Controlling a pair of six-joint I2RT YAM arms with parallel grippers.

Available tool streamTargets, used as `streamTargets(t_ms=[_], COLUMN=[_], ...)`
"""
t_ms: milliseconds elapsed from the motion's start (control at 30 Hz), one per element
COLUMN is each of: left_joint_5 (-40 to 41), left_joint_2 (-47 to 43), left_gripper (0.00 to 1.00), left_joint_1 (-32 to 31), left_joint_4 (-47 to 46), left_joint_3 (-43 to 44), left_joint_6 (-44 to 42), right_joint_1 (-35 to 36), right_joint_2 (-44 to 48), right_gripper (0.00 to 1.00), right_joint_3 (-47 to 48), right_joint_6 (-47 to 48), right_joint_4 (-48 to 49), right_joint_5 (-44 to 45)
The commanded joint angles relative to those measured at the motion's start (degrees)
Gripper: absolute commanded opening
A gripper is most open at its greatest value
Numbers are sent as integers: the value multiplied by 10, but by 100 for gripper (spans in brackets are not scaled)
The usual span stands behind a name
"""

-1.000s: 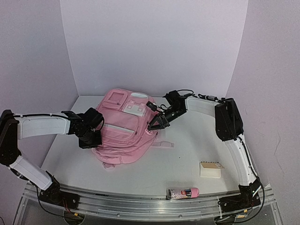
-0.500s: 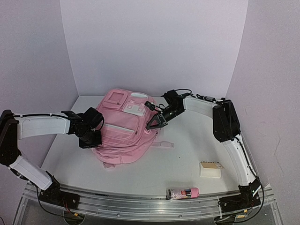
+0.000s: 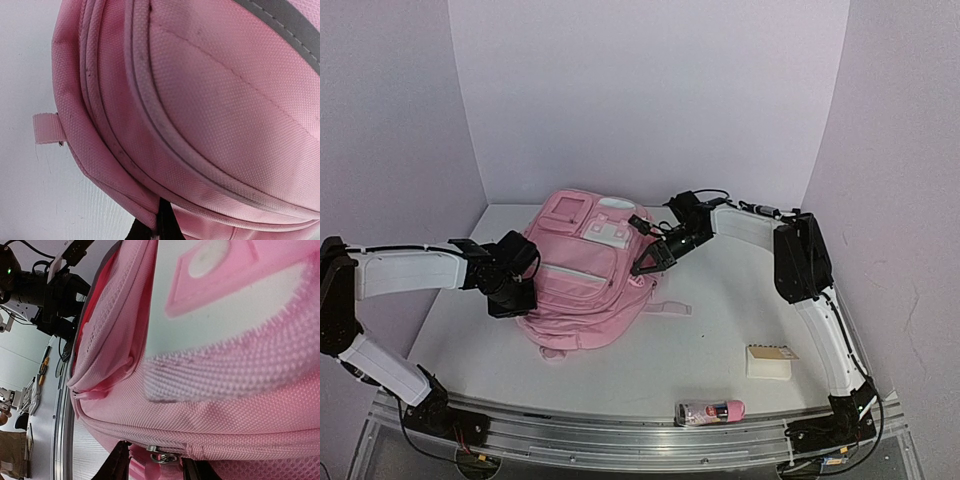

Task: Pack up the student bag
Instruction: Unzip the student bag at the center of the board.

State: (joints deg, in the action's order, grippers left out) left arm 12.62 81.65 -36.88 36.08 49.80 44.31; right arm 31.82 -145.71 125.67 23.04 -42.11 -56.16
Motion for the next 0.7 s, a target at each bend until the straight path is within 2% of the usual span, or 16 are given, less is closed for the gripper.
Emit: streamTargets(t_ms=[0, 300, 667], left_joint_5=[-1, -8, -15], left_joint_2=[-20, -14, -16], left_gripper=[0, 0, 0], left_joint_1=[1, 1, 1], left_joint_4=[-57, -66, -68], left_joint_3=[4, 5, 2], left_joint_6=[-12, -14, -14], right_joint_1=[-1, -7, -8], right_joint_2=[35, 51, 59], right_gripper=[35, 32, 17], right_joint_3=[22, 22, 17], right_joint_6=[-23, -51, -69], right_joint_4=[16, 16, 15], right_joint_5=[-32, -44, 3])
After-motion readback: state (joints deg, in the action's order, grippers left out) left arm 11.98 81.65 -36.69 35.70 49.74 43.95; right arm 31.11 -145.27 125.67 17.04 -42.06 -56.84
